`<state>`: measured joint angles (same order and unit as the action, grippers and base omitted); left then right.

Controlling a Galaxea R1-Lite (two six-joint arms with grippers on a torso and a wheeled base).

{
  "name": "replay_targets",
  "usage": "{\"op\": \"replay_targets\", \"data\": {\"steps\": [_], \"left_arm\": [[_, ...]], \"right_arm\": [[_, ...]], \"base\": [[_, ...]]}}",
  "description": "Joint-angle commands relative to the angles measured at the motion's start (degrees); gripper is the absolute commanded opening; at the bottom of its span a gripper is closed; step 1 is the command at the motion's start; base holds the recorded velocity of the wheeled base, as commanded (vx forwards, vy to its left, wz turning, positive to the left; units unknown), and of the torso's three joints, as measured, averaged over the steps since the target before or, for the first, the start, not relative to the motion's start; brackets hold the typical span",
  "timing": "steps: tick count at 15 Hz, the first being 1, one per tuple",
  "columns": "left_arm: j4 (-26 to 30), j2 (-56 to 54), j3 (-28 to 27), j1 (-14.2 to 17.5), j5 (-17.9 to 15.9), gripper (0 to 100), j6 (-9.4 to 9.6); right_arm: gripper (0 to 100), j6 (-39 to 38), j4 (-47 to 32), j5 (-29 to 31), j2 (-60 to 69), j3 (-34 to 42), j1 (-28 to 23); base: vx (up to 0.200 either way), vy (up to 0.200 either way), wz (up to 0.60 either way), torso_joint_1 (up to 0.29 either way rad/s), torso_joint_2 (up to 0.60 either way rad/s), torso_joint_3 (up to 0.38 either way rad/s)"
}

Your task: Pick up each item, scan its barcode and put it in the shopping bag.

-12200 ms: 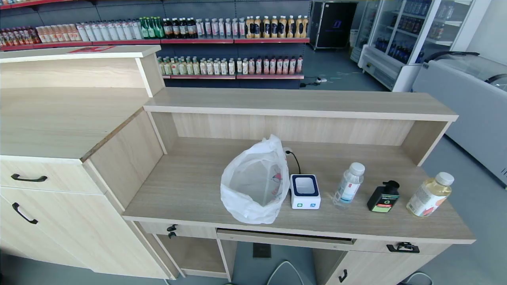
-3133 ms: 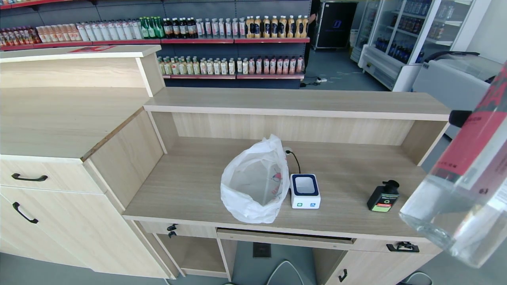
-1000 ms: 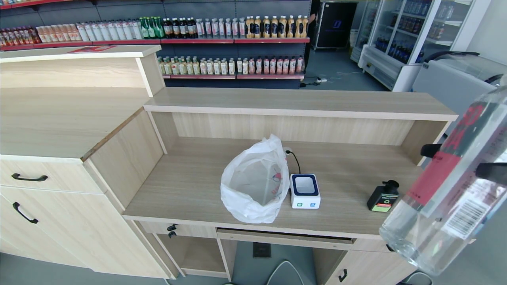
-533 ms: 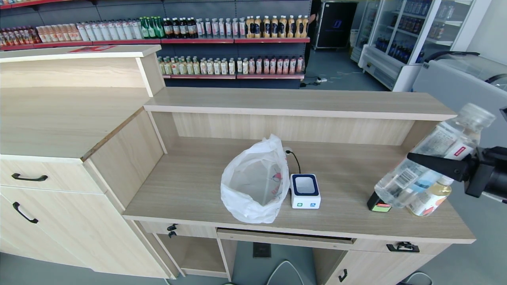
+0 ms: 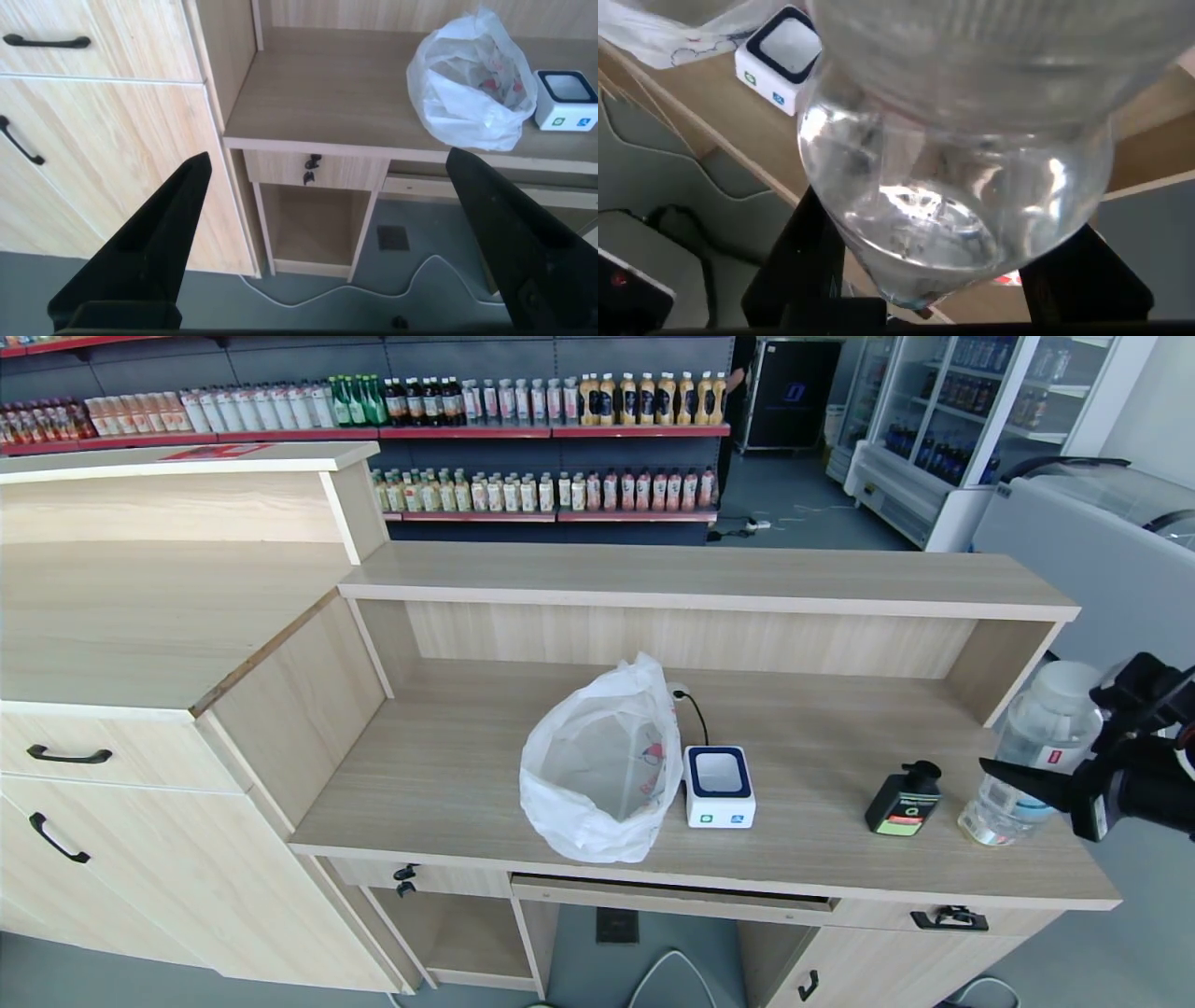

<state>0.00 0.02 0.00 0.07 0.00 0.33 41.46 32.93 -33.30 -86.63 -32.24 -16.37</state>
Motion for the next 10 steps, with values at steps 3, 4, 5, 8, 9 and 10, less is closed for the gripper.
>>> {"op": "replay_targets", "data": {"steps": [3,4,5,8,9,10], "left_arm": [[0.0,0.0,0.0,0.0,0.0,100,0.02],[0.0,0.0,0.0,0.0,0.0,100,0.02],[0.0,0.0,0.0,0.0,0.0,100,0.02],[0.0,0.0,0.0,0.0,0.0,100,0.02],[0.0,0.0,0.0,0.0,0.0,100,0.02],[0.0,0.0,0.0,0.0,0.0,100,0.02]], "right_arm": [[0,5.7,-0.8,4.6,-2.5,-2.3,-3.2],[0,7.5,-0.5,4.9,-2.5,-2.8,-3.2],[0,12.1,0.2,5.1,-2.5,-3.2,-3.2],[0,18.0,1.2,5.1,-2.4,-4.1,-5.2],[0,18.4,3.1,5.1,-2.6,-4.0,-5.1],[0,18.4,5.2,5.2,-3.1,-3.9,-4.4]], "base": [[0.0,0.0,0.0,0.0,0.0,0.0],[0.0,0.0,0.0,0.0,0.0,0.0],[0.0,0.0,0.0,0.0,0.0,0.0],[0.0,0.0,0.2,0.002,0.0,-0.001],[0.0,0.0,0.6,-0.012,0.0,0.007],[0.0,0.0,0.6,0.002,0.0,0.002]]}}
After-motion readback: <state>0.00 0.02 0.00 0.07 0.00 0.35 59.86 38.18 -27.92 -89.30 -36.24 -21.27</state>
